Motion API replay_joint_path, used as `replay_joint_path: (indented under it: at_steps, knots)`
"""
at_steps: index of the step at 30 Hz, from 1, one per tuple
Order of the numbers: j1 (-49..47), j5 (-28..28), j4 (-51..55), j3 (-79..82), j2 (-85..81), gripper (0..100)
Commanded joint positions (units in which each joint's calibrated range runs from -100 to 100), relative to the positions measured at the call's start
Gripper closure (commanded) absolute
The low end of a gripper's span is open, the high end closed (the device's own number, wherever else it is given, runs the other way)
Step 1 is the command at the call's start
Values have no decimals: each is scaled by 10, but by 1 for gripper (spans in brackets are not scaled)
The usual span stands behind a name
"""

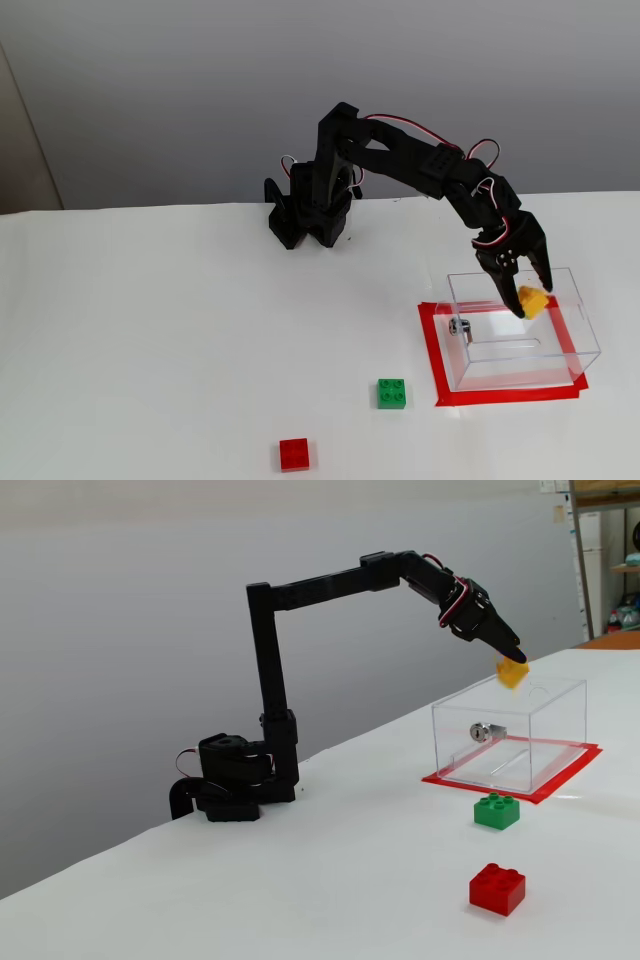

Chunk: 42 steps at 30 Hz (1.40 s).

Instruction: Pick the yellow lego brick and place it into the transparent box

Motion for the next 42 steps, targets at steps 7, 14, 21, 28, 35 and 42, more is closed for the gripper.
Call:
replay_joint_path:
  at_steps: [7,14,21,28,35,42]
  knots:
    - [3,20,-10,-6,-14,69]
    - [9,20,-5,-6,-14,69]
    - [38,20,-2,-6,-50,70]
    - [85,21,30,-3,-103,92]
    - [187,21,130,2,-181,98]
    - [343,47,236,4,-269,98]
